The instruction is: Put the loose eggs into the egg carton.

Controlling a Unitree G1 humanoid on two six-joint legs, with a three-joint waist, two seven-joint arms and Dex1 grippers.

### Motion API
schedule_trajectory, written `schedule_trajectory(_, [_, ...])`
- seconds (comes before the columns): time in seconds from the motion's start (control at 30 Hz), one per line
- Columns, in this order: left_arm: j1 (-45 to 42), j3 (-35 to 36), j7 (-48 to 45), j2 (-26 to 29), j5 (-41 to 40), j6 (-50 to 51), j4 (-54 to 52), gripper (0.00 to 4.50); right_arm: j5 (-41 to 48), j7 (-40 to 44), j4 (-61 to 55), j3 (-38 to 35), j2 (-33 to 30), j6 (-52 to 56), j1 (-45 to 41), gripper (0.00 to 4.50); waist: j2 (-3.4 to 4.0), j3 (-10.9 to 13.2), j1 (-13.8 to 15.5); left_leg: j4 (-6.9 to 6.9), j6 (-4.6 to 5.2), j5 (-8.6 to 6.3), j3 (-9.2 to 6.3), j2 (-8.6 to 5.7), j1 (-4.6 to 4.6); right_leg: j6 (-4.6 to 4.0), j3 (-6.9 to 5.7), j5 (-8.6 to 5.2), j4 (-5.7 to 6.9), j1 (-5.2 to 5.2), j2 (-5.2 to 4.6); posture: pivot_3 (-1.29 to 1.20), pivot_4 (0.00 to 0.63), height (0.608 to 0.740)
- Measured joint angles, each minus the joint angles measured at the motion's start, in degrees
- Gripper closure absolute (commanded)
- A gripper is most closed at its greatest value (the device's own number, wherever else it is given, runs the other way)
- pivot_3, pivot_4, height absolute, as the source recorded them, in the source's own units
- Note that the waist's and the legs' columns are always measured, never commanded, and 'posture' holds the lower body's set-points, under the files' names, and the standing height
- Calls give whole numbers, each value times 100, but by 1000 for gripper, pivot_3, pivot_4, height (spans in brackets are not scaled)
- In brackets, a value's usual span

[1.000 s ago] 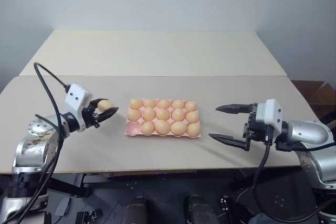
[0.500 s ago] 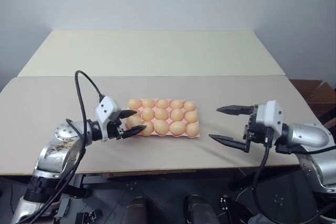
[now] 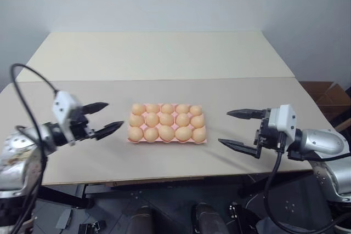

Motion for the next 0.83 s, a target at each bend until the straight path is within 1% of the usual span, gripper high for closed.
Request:
schedule_trajectory(0.07, [513, 423, -233, 165, -38, -9, 4, 19, 1, 35, 30, -12, -5, -1, -16, 0, 0, 0, -8, 0, 0, 0, 2, 1, 2, 1, 0, -3, 0, 0, -2, 0, 150, 740])
schedule_trajectory(0.17, [1138, 974, -426, 202, -149, 10, -12, 19, 3, 132, 118, -99, -10, -1, 25, 0, 0, 0, -7, 0, 0, 0, 3, 4, 2, 1, 0, -6, 0, -1, -2, 0, 150, 740])
schedule_trajectory(0.23, [1541, 1327, -458, 194, -282, 61, -182, 19, 12, 184, 143, -119, -15, -1, 31, 0, -1, 0, 0, 0, -1, -1, 3, 7, 1, 8, -2, -19, -1, -2, -2, 0, 150, 740])
schedule_trajectory(0.27, [1777, 1556, -462, 155, -421, 146, -360, 19, 25, 236, 174, -129, -21, -1, 41, 0, -1, 0, 9, 0, -1, -1, 3, 7, 2, -20, -2, -36, 0, -2, -5, 0, 150, 740])
schedule_trajectory(0.37, [2115, 1849, -425, -6, -690, 244, -775, 19, 43, 324, 231, -130, -31, -1, 30, 0, 0, 0, 37, 0, -1, -1, 4, 8, 5, -26, 1, -39, 2, 1, -9, 0, 150, 740])
schedule_trajectory(0.53, [2352, 1995, -196, -214, -966, 321, -1265, 19, 45, 387, 431, -129, -36, -1, -40, 0, 0, 0, 59, 0, -2, 0, 6, 6, 8, -26, 1, -41, 3, 1, -3, 0, 150, 740])
schedule_trajectory(0.83, [2561, 2006, 167, -247, -1175, 429, -1658, 19, 25, 436, 574, -61, -7, -6, -228, 0, -1, 0, 51, 0, -1, 0, 6, 6, 8, -31, 3, -43, 6, 0, 0, 0, 150, 740])
